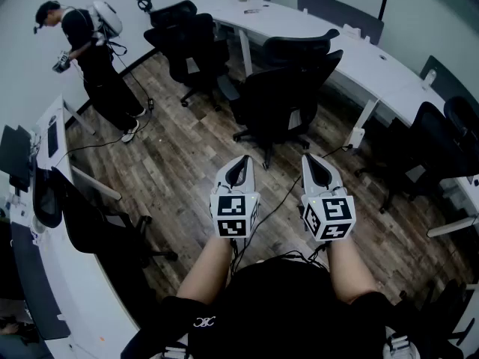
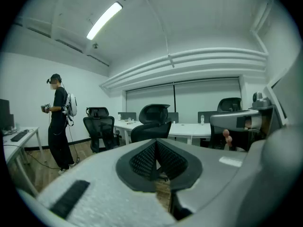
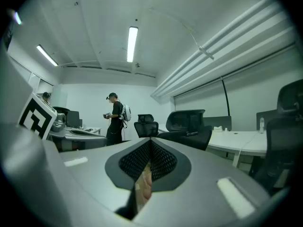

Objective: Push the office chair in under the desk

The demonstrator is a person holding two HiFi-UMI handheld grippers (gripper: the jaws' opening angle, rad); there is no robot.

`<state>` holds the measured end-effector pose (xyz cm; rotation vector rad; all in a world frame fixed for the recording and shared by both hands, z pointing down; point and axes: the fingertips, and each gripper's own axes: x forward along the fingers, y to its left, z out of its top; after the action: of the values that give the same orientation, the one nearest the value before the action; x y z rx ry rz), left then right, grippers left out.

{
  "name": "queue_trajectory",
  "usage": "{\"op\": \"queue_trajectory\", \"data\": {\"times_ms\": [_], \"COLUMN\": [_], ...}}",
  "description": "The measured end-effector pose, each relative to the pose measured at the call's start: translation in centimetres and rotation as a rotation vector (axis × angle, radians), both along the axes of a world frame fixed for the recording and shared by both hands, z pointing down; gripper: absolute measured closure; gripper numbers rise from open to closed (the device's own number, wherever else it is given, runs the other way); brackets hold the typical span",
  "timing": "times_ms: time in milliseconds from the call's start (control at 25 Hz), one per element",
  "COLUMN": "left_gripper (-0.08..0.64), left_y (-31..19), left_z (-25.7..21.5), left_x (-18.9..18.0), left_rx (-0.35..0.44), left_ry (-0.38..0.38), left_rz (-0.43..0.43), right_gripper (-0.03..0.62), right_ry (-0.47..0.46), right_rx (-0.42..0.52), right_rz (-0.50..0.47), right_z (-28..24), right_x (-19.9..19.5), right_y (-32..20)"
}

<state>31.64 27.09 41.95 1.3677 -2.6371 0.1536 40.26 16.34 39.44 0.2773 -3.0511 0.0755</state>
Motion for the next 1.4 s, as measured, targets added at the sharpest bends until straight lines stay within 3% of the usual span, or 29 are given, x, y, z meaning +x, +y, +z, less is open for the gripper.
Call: {"op": "queue_trajectory", "data": {"times_ms": [360,560,760,1400], "left_gripper": [0.552,0.551,0.551,0.552], "left_y": [0.8,1.9,1.3,-4.5], "left_z": [0.2,0.7,0.0,0.5], "left_x": [0.3,-0.4,-0.9,-11.2], "left_rx": [-0.013,-0.02,-0.032,-0.026], "left_ry": [-0.01,-0.002,-0.044,-0.038], "left_rz": [0.015,0.012,0.016,-0.012], "right_gripper": [0.583,0.583,0.583,0.583], "right_ry": [-0.017,-0.027,-0.032,-0.038], "right_rx": [-0.022,-0.026,-0.084,-0.077], "right_rz": [-0.045,-0.006,0.032,0.041], "right_z": [-0.6,-0.3,0.5,1.2], "right_x": [-0.2,-0.3,-0.9,-10.2], "right_y": [1.6,1.8,0.0,-7.3]}}
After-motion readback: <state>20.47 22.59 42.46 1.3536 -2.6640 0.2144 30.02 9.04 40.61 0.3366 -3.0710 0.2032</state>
